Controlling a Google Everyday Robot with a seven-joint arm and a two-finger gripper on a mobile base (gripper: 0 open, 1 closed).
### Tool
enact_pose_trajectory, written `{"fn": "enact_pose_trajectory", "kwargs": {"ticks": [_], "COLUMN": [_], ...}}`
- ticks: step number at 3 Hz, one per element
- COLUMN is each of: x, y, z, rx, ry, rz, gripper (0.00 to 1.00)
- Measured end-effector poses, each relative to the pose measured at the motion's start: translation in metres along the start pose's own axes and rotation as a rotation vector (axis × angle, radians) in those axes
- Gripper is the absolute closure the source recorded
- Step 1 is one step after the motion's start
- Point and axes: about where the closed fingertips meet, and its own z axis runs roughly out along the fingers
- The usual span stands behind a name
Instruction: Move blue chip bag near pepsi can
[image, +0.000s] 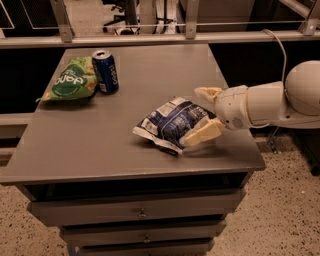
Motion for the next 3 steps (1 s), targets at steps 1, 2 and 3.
{"fn": "enact_pose_trajectory", "kwargs": {"ticks": [1,2,3], "x": [-0.004,-0.008,-0.015], "y": [0.000,-0.002,-0.011], "z": [0.007,0.012,0.007], "rx": [-0.017,-0.038,0.011], "ry": [0.006,0.010,-0.010], "rz": [0.004,0.015,0.063], "gripper": [0.46,0.70,0.92]}}
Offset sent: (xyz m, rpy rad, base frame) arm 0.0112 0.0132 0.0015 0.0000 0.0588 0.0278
